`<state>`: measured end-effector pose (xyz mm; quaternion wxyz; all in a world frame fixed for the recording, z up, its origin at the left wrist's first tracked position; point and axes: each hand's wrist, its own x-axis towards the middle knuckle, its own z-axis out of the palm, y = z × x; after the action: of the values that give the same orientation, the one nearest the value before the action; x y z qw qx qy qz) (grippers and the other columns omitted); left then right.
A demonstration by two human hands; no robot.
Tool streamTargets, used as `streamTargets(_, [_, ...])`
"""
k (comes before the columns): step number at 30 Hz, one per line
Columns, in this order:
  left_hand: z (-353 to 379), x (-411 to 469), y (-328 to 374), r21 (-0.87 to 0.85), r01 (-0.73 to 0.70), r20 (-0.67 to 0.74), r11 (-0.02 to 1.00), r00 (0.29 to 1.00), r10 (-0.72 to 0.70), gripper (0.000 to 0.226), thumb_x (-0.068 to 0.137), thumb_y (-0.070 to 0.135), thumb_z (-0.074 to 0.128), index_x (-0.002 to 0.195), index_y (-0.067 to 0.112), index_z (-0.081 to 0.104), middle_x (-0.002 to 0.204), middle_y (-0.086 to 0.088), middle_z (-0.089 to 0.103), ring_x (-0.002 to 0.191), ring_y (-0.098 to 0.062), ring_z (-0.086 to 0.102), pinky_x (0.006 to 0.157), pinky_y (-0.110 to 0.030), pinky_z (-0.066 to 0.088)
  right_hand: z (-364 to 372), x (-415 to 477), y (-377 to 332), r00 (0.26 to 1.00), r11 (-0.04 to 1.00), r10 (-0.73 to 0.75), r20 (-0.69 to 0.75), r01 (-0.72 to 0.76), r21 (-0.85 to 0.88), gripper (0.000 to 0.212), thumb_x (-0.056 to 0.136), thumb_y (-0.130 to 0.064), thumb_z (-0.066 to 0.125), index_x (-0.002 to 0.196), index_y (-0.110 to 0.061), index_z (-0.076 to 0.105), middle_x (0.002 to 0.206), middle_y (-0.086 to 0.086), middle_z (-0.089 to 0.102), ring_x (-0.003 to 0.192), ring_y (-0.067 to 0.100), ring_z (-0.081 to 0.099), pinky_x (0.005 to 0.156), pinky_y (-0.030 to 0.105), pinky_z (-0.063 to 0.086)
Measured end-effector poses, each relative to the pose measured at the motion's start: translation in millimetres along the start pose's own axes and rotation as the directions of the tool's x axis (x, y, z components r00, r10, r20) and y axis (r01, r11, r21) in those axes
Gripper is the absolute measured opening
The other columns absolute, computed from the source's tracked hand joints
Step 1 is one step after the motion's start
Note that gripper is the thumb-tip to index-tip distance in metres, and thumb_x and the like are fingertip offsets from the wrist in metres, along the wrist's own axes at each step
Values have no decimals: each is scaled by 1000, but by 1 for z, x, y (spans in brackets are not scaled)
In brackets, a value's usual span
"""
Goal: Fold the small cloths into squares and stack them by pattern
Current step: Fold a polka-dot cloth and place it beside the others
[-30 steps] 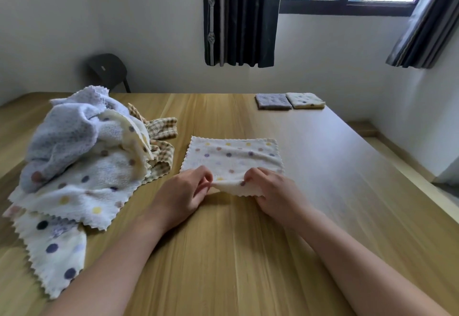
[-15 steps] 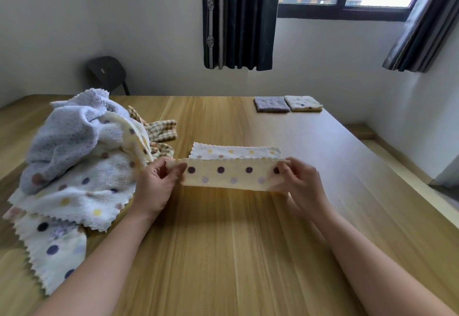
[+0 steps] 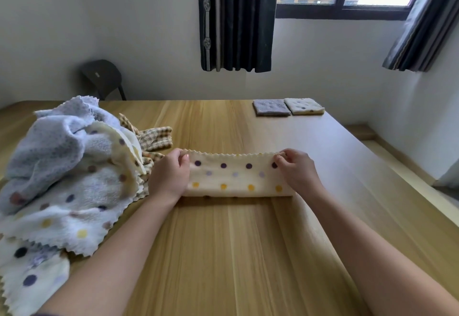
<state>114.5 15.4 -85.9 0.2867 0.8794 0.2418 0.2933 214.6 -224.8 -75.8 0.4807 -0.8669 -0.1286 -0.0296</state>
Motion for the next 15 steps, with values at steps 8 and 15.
streamTargets(8, [22,19,6,393,-66,35,917,998,57,26,101,22,36,96,10,60,74,-4,58,69,-26,51,53,-30,27,19,31,-1,1000,947,0,-29,-9,-320,21,93,-20,47,88,-9,65,83,7,65,78,26,60,69,38,54])
streamTargets(15, [35,24,2,574,-102,54,813,995,86,19,98,8,39,86,13,53,57,4,39,50,-16,39,42,-25,16,27,38,1,999,793,-47,-19,26,-609,22,96,-24,42,89,-15,61,81,2,56,73,25,50,62,30,39])
